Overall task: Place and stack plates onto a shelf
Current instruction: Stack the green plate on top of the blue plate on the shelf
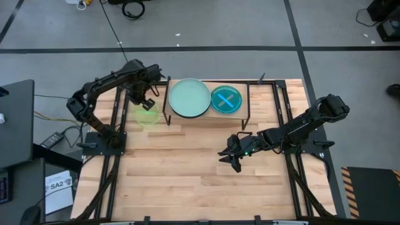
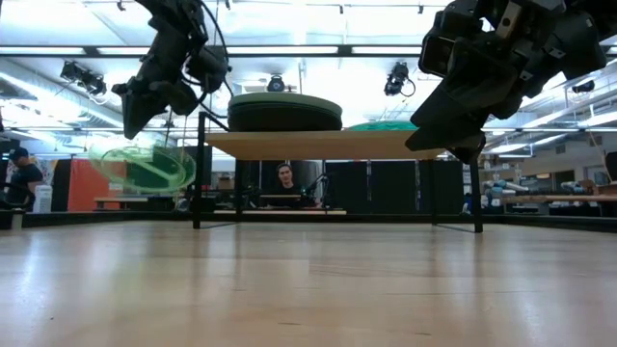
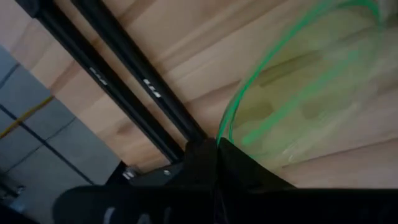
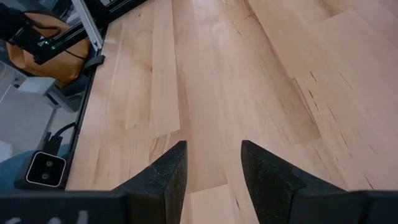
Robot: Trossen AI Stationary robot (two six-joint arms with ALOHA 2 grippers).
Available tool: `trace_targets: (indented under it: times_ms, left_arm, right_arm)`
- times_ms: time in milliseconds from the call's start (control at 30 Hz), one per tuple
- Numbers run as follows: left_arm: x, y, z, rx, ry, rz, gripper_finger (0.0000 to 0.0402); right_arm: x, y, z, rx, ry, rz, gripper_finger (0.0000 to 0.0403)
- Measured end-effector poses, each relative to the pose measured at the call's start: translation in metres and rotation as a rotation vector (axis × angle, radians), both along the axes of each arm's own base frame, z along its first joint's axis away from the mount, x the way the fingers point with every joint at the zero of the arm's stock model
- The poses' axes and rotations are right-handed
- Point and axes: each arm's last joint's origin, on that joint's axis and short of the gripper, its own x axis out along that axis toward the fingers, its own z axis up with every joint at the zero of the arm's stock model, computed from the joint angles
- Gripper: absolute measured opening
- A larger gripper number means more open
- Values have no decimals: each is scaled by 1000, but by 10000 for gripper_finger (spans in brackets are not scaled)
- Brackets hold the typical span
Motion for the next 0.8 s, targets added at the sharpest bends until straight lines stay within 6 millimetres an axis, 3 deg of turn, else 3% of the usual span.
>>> trace_targets:
  times_ms: [433, 800]
  left_arm:
    - [22, -32, 5, -37, -73, -61, 3]
    - [23, -35, 5, -4, -61, 1, 1]
  right_arm:
    - [0, 0, 0, 1, -2, 1, 157]
    - [0, 0, 1, 2, -7, 0, 157]
